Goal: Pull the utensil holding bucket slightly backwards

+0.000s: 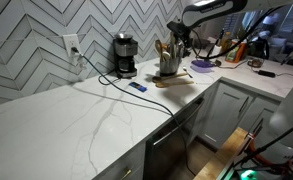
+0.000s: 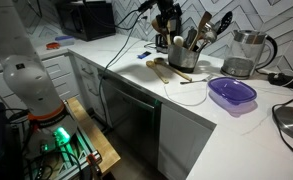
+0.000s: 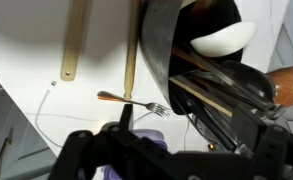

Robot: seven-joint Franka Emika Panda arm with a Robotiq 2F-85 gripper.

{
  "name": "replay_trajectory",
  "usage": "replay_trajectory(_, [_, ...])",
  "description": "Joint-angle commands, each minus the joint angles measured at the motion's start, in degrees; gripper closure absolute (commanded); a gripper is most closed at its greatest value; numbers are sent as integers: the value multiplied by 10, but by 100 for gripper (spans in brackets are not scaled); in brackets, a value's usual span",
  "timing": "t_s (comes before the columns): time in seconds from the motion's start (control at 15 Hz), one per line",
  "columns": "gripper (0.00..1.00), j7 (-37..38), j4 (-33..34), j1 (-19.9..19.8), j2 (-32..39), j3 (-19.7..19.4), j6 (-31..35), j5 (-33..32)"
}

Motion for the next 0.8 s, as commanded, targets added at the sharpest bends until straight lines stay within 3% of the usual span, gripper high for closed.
replay_trajectory(0.0, [0,-157,-16,-20,-56,10,-27,53])
replay_trajectory(0.13, [0,-244,-14,-25,-77,6,-37,81])
replay_trajectory(0.2, [0,-287,-11,-2,-85,-22,-43,93])
replay_trajectory(0.53, [0,-508,-23,23,-112,-86,-24,154])
replay_trajectory(0.6, [0,-444,1,-32,-92,-25,-34,136])
replay_trajectory(0.73, [0,-494,-1,-32,-95,-39,-34,151])
